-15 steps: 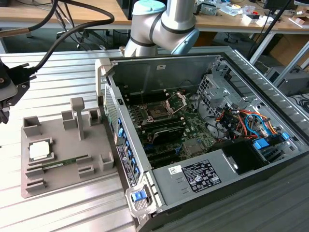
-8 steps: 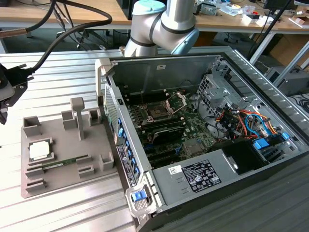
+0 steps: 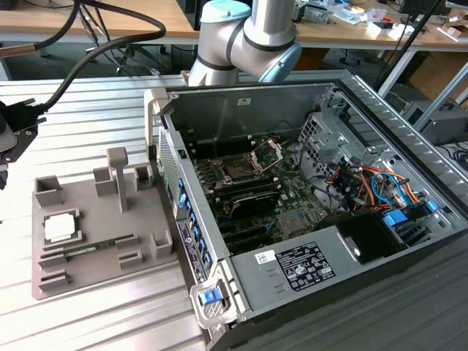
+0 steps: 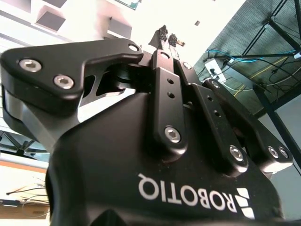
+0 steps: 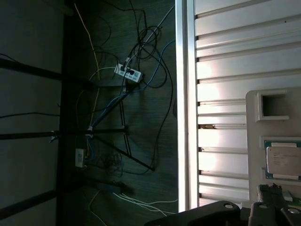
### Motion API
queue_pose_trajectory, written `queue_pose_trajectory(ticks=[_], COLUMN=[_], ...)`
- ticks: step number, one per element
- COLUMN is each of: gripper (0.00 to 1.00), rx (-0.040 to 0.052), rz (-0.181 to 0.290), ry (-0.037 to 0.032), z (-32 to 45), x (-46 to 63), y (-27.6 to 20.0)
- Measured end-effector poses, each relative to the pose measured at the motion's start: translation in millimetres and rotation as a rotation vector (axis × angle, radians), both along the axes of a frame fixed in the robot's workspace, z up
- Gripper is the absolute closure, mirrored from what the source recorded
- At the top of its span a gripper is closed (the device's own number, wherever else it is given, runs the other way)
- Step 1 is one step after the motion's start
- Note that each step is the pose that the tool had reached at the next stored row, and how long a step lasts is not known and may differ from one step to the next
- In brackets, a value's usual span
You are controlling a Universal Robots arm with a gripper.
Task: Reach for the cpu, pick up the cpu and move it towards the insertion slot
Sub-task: 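Reach for the cpu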
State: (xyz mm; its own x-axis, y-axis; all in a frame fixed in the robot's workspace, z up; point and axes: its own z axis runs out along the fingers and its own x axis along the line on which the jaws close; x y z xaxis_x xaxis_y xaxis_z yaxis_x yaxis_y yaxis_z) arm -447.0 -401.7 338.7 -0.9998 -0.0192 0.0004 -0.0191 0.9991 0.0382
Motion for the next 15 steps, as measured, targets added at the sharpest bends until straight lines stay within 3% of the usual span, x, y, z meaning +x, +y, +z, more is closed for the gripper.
queue_pose_trajectory(ticks=[15], gripper=[0.9], rx=[0.0], rz=[0.0], ry=[0.0001], z=[-2.9], x=[-6.4], y=[0.0])
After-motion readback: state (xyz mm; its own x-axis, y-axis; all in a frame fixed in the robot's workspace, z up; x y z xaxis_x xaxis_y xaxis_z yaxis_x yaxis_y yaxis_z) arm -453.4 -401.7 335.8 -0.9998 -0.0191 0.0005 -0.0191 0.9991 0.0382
